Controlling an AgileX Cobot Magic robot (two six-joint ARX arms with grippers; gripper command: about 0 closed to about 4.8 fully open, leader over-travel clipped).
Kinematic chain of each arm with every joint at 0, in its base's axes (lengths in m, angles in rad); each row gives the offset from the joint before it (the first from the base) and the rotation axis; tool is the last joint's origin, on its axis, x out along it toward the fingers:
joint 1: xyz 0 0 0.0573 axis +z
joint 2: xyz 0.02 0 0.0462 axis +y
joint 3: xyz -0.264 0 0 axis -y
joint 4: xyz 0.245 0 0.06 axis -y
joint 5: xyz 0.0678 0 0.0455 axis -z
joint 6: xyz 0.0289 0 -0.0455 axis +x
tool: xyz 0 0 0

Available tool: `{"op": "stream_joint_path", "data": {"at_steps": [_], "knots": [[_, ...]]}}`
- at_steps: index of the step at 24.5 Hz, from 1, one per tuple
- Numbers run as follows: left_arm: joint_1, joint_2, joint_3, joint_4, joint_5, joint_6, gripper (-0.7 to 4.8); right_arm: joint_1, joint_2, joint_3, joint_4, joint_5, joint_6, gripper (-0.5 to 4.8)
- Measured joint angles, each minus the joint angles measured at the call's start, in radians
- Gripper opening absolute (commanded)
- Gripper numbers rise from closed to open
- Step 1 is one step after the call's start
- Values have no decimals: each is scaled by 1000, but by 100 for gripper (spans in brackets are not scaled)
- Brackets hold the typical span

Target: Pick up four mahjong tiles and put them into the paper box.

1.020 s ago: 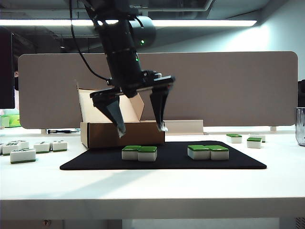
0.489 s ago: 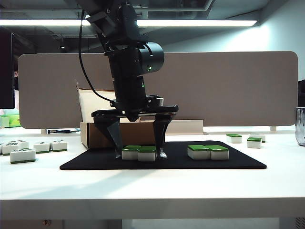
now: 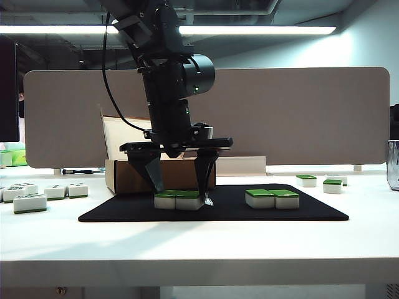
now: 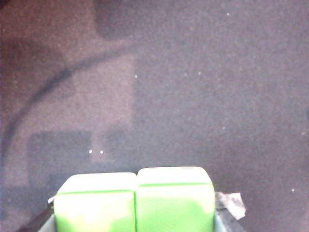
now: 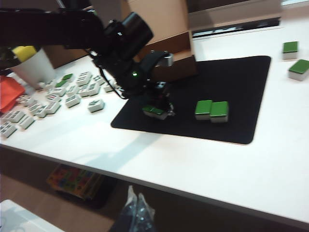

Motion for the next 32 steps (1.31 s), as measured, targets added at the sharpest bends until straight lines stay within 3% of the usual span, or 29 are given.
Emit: {"op": "stream_joint_path", "data": {"at_steps": [3, 7, 11, 15, 19, 26, 32], "knots": [[0, -3, 16, -53, 10, 0, 335, 0, 0, 0, 0, 4, 0, -1], [1, -8, 221, -171, 19, 29, 335, 0, 0, 0, 0, 3, 0, -1], [43, -12, 366, -151, -91, 92, 334, 0, 0, 0, 0, 3, 0, -1], [145, -2, 365, -117, -119, 102, 335, 0, 0, 0, 0, 4, 0, -1], [193, 32, 365, -31, -117, 102, 335, 0, 0, 0, 0, 4, 0, -1], [219, 116, 365, 25, -116, 102, 335, 0, 0, 0, 0, 9, 0, -1], [219, 139, 362, -46, -113, 102, 335, 0, 0, 0, -1, 30, 0, -1]]}}
